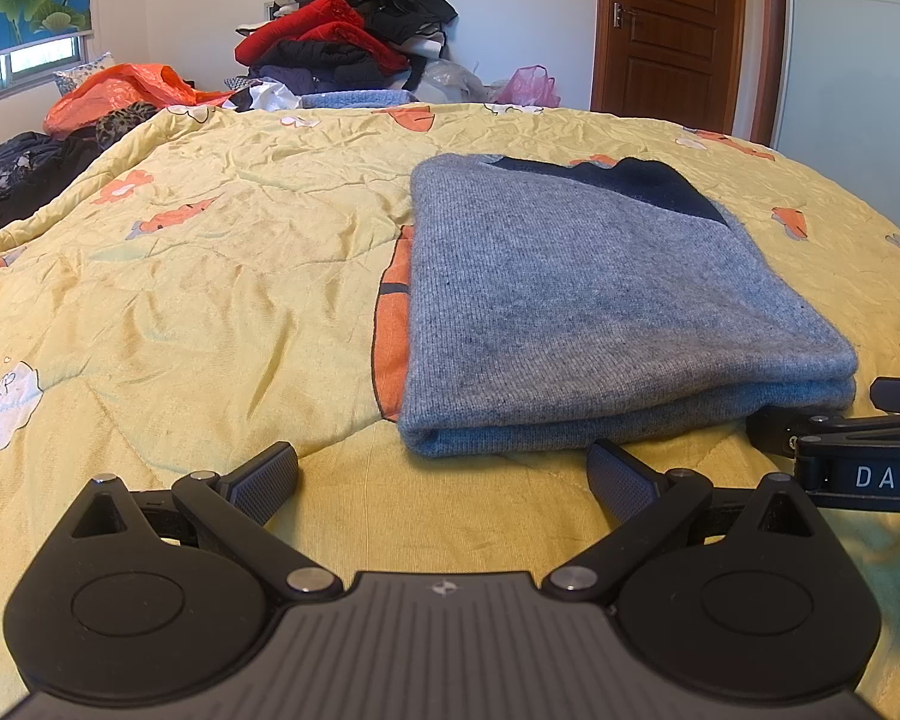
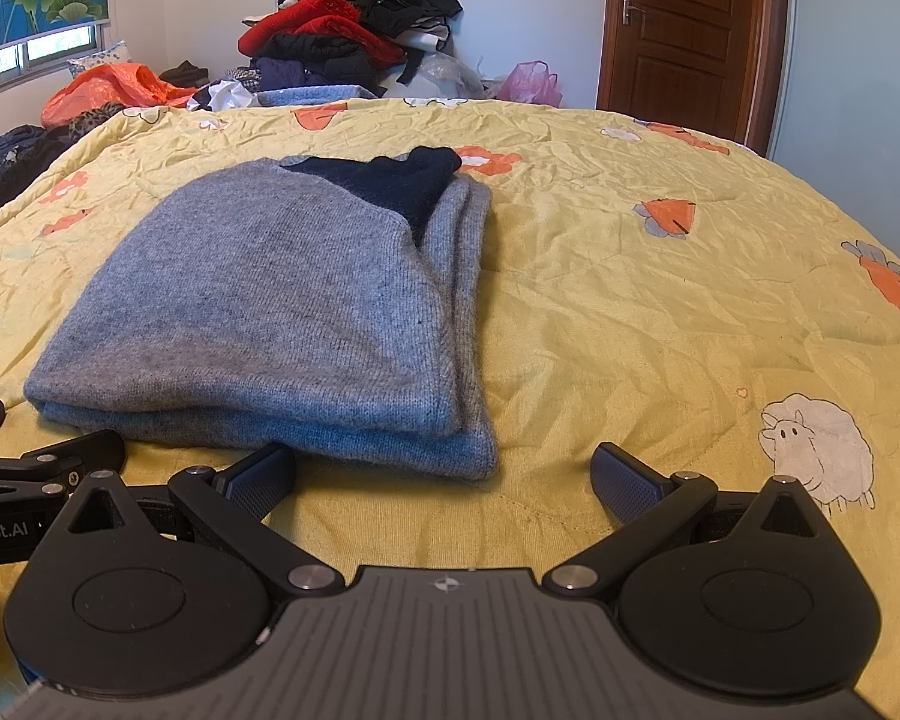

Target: Fold small clothes

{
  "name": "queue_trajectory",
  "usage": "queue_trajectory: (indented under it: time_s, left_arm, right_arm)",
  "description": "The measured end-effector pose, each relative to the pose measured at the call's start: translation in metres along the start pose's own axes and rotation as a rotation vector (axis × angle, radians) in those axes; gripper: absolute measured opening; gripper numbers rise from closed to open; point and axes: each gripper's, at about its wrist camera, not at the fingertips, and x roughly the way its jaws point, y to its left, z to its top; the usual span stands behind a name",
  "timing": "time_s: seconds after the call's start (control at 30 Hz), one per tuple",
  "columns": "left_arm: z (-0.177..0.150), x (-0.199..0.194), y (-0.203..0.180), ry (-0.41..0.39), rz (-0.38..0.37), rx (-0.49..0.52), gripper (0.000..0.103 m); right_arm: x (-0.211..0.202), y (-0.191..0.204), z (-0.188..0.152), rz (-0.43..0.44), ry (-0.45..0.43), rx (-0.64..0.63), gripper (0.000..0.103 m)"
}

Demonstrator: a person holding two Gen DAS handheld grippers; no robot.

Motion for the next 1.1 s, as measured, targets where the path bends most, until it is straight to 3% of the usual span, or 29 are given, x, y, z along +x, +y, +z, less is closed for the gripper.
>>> queue_trajectory:
  time_s: [1.1]
  left_arm:
    - [0.0016,-0.0002,0.0009,0.014,-0.006,0.002,0.103]
  right_arm:
    - [0.0002,-0.0001,-0.0003,0.001,0.0,0.0,0.103]
